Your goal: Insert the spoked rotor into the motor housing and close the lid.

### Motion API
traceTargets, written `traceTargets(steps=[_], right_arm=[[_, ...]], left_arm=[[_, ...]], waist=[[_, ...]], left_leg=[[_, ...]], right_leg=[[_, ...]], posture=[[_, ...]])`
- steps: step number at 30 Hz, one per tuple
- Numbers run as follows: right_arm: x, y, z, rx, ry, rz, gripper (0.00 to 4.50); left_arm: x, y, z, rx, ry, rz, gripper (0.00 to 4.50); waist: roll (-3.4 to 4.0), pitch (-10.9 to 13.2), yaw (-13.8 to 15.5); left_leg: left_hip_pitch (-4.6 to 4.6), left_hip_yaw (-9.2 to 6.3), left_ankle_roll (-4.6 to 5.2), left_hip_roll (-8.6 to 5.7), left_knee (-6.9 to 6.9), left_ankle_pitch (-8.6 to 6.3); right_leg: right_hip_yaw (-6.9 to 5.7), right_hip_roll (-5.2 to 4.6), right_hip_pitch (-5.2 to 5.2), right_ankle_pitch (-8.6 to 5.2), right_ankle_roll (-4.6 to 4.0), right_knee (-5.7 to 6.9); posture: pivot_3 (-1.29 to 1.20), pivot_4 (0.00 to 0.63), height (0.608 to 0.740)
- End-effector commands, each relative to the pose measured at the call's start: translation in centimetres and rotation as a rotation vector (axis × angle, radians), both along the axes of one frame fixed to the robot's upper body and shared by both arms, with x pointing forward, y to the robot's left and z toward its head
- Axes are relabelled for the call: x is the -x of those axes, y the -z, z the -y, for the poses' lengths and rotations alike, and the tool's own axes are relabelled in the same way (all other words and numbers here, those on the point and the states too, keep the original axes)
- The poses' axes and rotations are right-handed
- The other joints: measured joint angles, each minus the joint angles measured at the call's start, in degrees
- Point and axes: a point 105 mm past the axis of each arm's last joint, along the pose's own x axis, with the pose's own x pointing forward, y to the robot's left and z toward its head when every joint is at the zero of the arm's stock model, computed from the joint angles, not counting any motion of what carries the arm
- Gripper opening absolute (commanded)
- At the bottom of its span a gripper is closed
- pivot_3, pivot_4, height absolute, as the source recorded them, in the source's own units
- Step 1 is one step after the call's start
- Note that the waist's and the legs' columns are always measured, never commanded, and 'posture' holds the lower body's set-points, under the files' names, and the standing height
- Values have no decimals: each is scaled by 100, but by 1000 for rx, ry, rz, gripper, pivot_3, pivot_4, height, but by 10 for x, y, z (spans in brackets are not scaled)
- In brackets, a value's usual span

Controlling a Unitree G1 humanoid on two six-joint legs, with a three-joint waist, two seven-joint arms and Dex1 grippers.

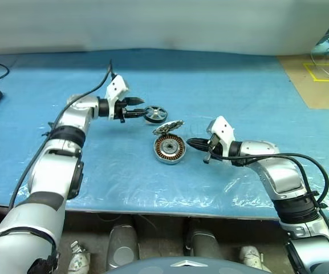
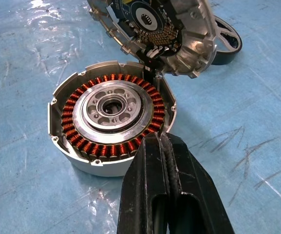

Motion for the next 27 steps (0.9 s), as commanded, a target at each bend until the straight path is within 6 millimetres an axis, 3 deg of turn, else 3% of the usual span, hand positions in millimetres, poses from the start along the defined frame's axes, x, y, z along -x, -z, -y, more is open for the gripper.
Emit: traceTargets(steps=[1, 8, 18, 27], right_arm=[[1, -15, -5, -24, -12, 74, 0], [-1, -19, -4, -31, 6, 92, 0], [4, -23, 10, -1, -4, 86, 0], [9, -29, 16, 25, -5, 91, 0]], left_arm=[[-5, -13, 8, -87, 11, 31, 2472], [-10, -15, 18, -354, 28, 42, 2472], [-23, -45, 30, -690, -31, 176, 2472], [-28, -37, 43, -779, -56, 249, 2472]], waist=[[0, 0, -8], [-3, 2, -10], [-7, 5, 25], [-10, 6, 19]], left_leg=[[-3, -3, 0, 1, 1, 0], [-11, -14, 0, 2, 6, 0], [-33, -34, 0, -3, 14, 0], [-35, -43, 1, -1, 15, 1]], right_leg=[[0, -1, 0, 0, 0, 0], [-1, -1, 0, 1, 2, 1], [-7, -5, -1, 1, 2, 0], [-11, -3, -1, 3, 4, 3]], posture=[[0, 150, 740], [0, 150, 740], [0, 150, 740], [0, 150, 740]])
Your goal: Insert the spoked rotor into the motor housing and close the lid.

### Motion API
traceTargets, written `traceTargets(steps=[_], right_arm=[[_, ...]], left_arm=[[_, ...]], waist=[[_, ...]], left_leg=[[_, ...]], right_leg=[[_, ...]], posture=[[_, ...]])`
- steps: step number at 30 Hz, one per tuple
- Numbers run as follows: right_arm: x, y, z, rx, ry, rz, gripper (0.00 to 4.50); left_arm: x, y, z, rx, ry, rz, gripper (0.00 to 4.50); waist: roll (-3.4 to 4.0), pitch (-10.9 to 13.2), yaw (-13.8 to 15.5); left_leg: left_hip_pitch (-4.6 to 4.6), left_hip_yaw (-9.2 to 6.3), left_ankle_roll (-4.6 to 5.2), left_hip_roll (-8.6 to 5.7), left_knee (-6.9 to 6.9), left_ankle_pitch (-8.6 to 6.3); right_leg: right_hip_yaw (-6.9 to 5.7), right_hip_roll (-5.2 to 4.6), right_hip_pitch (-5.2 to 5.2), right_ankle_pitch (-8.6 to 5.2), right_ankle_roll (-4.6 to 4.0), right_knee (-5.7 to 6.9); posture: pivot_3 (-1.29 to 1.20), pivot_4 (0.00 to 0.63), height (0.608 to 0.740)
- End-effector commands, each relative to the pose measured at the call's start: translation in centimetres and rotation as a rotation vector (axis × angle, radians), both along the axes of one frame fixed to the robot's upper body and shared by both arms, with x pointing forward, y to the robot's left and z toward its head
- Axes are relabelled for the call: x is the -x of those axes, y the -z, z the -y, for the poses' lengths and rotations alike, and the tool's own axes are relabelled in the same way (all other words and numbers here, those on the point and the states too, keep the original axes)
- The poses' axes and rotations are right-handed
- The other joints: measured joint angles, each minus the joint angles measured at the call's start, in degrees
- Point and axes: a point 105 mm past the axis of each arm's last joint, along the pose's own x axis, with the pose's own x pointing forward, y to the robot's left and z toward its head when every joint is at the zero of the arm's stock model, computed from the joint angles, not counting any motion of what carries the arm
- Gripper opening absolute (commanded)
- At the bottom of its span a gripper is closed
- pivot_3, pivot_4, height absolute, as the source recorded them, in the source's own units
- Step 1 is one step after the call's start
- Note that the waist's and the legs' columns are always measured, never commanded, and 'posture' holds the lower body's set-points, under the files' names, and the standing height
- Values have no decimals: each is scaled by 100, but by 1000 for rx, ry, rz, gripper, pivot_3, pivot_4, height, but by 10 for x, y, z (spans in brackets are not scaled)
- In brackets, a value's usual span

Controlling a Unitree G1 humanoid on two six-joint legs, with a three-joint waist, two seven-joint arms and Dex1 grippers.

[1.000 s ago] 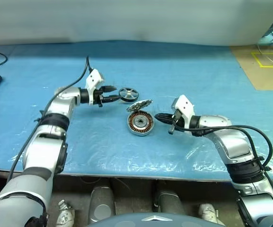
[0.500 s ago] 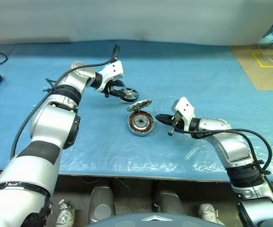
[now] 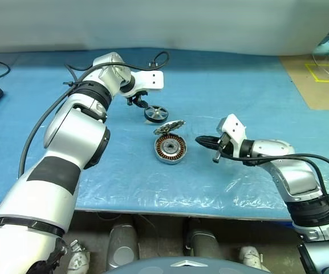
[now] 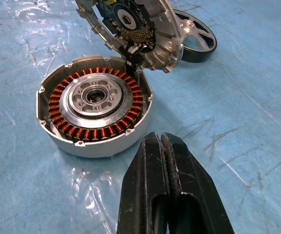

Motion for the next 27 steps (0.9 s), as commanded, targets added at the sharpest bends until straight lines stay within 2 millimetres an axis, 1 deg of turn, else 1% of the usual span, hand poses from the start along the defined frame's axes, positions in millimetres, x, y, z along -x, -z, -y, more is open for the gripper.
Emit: traceTargets(steps=[1, 3, 6, 12, 19, 27], right_arm=[[5, -14, -5, -19, -20, 44, 0], [6, -14, -7, -21, -21, 45, 0], [8, -14, -7, -22, -18, 45, 0], [11, -14, -4, -15, 1, 42, 0], [12, -16, -5, -18, 3, 41, 0], [10, -15, -5, -13, -2, 37, 0]], left_arm=[[-4, -13, 12, 7, 7, 74, 2472], [-4, -10, 15, 8, 6, 69, 2472], [-4, -5, 17, -9, 8, 76, 3011], [-1, 11, 19, -39, 12, 31, 3011], [2, 31, 18, -54, 13, -9, 3011], [4, 43, 11, -68, 11, -27, 3011]], waist=[[0, 0, 10], [-1, 0, 13], [-1, 1, 7], [-1, 1, 7], [-1, 1, 8], [-1, 1, 13]], left_leg=[[-1, 0, 0, -1, 1, 0], [-3, 0, 1, -4, 3, 0], [-3, -1, 1, -3, 4, 0], [-2, -3, 1, -4, 4, 0], [-2, -4, 1, -3, 4, 0], [-1, -4, 1, -4, 5, 0]], right_leg=[[0, 0, 0, 0, 0, 0], [0, -2, 1, 0, 0, 0], [0, -1, 0, 0, 0, 0], [0, -2, 1, 0, 0, 1], [-1, -2, 1, 0, 0, 1], [-1, -2, 3, 0, 0, 2]], posture=[[0, 150, 740], [0, 150, 740], [0, 150, 740], [0, 150, 740], [0, 150, 740], [0, 150, 740]])
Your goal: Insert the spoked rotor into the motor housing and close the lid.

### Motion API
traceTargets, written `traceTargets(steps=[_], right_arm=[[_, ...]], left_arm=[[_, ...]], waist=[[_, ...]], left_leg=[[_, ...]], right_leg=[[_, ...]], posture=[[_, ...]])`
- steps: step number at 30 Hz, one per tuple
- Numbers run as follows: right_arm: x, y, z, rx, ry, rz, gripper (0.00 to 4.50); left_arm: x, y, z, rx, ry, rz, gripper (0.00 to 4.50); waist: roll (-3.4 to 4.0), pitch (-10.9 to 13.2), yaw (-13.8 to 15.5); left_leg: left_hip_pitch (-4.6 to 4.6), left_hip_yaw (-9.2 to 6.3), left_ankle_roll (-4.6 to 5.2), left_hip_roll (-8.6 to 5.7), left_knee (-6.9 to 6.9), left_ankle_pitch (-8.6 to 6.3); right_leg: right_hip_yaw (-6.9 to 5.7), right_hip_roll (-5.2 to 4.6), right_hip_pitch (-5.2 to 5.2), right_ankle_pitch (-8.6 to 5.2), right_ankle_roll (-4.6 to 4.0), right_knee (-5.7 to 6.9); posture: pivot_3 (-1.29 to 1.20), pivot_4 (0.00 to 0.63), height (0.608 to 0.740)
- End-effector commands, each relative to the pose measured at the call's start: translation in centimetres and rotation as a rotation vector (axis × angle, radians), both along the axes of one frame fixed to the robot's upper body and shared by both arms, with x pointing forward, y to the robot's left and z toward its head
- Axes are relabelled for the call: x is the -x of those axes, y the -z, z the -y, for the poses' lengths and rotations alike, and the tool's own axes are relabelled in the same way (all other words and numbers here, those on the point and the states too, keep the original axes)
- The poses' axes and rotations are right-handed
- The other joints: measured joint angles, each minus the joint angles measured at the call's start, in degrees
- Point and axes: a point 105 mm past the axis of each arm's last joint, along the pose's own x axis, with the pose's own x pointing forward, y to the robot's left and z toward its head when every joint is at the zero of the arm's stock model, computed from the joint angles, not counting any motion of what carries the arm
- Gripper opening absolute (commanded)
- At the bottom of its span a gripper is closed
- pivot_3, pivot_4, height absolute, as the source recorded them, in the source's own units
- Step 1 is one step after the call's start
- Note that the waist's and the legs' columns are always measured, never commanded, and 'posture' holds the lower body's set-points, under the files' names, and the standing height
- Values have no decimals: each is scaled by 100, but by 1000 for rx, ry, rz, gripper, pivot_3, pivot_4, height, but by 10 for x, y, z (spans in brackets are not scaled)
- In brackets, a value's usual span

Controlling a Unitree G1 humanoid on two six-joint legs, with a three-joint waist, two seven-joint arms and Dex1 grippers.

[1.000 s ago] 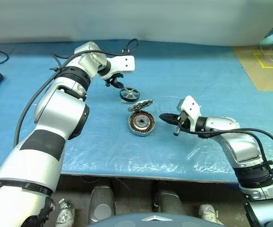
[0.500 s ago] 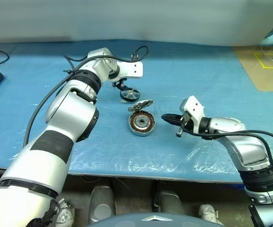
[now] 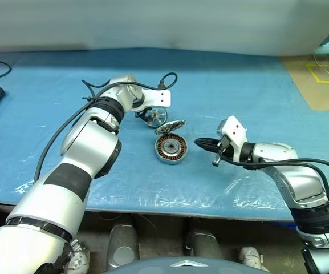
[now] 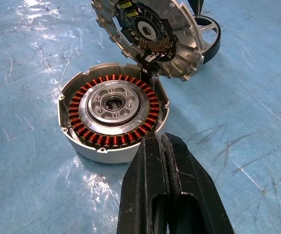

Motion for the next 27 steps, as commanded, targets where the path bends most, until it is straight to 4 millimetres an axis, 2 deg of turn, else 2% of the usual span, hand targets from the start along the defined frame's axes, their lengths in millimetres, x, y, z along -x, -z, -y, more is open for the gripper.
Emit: traceTargets(steps=[1, 6, 14, 15, 16, 18, 21, 26, 27], right_arm=[[0, -12, 0, -4, -12, 47, 0], [-1, -12, 0, -2, -14, 51, 0], [-4, -15, 0, -3, -6, 65, 0], [-4, -15, 0, -3, -6, 65, 0], [-4, -15, 0, -3, -5, 65, 0], [-4, -14, 1, -2, -4, 63, 0], [-4, -13, 0, 0, -3, 62, 0], [-5, -13, 1, 2, 3, 64, 0], [-5, -13, 2, 3, 4, 65, 0]], left_arm=[[-2, -3, -5, -16, 2, 17, 3011], [-2, -6, -9, -28, 1, 21, 3011], [3, 13, -11, -37, 3, -31, 3011], [3, 14, -10, -36, 5, -33, 2591], [4, 15, -10, -32, 6, -38, 2405], [4, 16, -10, -33, 10, -39, 1758], [4, 17, -10, -37, 12, -41, 1758], [4, 17, -11, -37, 12, -32, 279], [4, 18, -11, -35, 12, -35, 279]], waist=[[0, 0, 0], [0, 0, -2], [0, 0, -1], [0, 0, -3], [0, 0, -4], [0, 0, -3], [0, 0, -3], [0, 0, -3], [0, 0, -3]], left_leg=[[0, 0, 0, 0, 0, 0], [0, 0, 0, 0, 3, 0], [-1, 0, 0, 1, 2, 0], [0, 0, 0, 1, 2, 0], [0, 0, 0, 1, 2, 0], [1, 0, 0, 1, 2, 0], [0, -1, 0, 1, 3, 0], [-1, -1, 0, 1, 3, 0], [-1, -1, 0, 2, 3, 0]], right_leg=[[0, 0, 0, 0, 0, 0], [1, 0, 0, 0, 0, 1], [0, 0, 0, 0, 0, 0], [0, 0, 0, 0, 0, 0], [0, 0, 0, 0, 0, 0], [1, 0, 0, 0, 0, 1], [0, 0, 0, 0, 0, 1], [0, 0, 0, 0, 0, 0], [0, 0, 0, 0, 0, 0]], posture=[[0, 150, 740], [0, 150, 740], [0, 150, 740], [0, 150, 740], [0, 150, 740], [0, 150, 740], [0, 150, 740], [0, 150, 740], [0, 150, 740]])
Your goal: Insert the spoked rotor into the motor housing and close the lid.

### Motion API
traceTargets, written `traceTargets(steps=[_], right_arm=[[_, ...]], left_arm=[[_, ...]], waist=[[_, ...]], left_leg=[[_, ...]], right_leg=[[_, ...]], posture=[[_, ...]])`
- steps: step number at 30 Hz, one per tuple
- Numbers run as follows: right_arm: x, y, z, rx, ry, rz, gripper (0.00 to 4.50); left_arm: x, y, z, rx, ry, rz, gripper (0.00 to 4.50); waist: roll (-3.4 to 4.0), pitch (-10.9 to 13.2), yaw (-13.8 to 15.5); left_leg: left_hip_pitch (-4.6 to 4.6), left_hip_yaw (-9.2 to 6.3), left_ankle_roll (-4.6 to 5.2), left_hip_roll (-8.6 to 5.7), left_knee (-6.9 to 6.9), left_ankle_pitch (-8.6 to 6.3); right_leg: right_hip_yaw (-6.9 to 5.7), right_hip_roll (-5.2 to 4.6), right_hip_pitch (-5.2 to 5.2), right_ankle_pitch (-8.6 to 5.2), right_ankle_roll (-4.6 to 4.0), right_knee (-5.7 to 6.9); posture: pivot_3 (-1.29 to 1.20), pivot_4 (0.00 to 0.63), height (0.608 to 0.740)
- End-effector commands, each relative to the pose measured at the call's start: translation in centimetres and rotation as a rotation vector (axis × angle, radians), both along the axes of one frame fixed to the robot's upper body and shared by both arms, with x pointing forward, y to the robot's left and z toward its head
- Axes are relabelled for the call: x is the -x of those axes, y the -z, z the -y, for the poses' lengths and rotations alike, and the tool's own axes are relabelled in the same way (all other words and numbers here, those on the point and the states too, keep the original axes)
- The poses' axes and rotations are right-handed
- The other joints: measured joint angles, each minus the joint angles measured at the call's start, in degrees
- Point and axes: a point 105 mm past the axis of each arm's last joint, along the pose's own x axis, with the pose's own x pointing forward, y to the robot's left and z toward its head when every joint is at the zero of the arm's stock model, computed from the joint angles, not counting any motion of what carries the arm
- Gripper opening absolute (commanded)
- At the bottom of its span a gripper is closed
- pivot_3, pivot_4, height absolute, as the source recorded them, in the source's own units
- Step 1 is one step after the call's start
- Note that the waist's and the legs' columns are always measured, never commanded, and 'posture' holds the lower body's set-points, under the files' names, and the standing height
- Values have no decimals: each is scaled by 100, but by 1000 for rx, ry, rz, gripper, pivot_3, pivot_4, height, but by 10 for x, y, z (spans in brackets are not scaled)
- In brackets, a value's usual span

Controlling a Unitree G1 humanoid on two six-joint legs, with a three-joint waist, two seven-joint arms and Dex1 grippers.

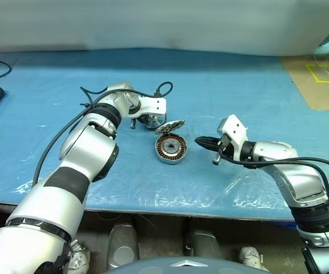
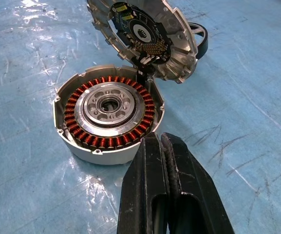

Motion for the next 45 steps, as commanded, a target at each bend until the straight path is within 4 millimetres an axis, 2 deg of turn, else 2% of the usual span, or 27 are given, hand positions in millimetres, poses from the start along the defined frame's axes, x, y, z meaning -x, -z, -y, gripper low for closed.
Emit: traceTargets(steps=[1, 14, 17, 21, 27, 30, 33, 37, 42, 45], right_arm=[[-3, -11, 1, 0, -1, 52, 0], [-11, -13, 10, -14, 32, 63, 0], [-17, -14, 18, -32, 71, 84, 0], [-21, -12, 33, -46, 122, 93, 0], [-20, -5, 36, -79, 138, 79, 0], [-18, 2, 33, -89, 132, 59, 0], [-16, 9, 31, -87, 130, 51, 0], [-16, 19, 30, -85, 135, 40, 0], [-20, 23, 31, -76, 148, 56, 0], [-20, 23, 31, -76, 149, 57, 0]], left_arm=[[-1, -5, 1, 3, 11, 9, 128], [-3, -18, 2, 96, 50, 47, 128], [-3, -24, -5, 164, 51, 47, 128], [-4, -24, -23, 213, 22, 69, 128], [3, -20, -31, 427, -15, -10, 128], [10, -8, -45, 415, -10, -57, 128], [15, -9, -53, 483, -10, -95, 128], [24, -3, -68, 490, 2, -139, 128], [38, 1, -73, 541, 62, -203, 128], [49, 2, -68, 579, 139, -259, 128]], waist=[[0, 0, 0], [0, 0, -1], [0, 0, -4], [0, 0, -16], [0, 0, 6], [0, 0, 10], [0, 0, -7], [1, 1, -7], [1, 1, 3], [1, 1, 10]], left_leg=[[0, 0, 0, -1, 0, 0], [0, 0, 0, -1, 0, 0], [-1, 0, 0, 0, -1, 0], [0, 0, 0, 0, -1, 0], [-4, 0, 0, -2, -1, 0], [-1, 0, 0, -1, -1, 0], [-1, 0, -1, 3, -2, 0], [-2, 1, -1, 6, -4, -1], [-1, 3, -1, 2, -5, -1], [-2, 3, -1, 3, -4, -1]], right_leg=[[0, 0, 0, 0, 0, -1], [0, 0, 0, 0, 0, -1], [0, 1, 0, 0, 0, -1], [1, 2, -1, 0, 0, -1], [-1, 1, -1, 0, -1, -2], [-2, 1, -1, 0, -1, -1], [-1, 1, -1, 0, -1, -2], [-1, 1, -4, -1, -2, -2], [0, -2, -4, -1, -2, -3], [-1, -1, -4, -1, -2, -2]], posture=[[0, 150, 740], [0, 150, 740], [0, 150, 740], [0, 150, 740], [0, 150, 740], [0, 150, 740], [0, 150, 740], [0, 150, 740], [0, 150, 740], [0, 150, 740]])
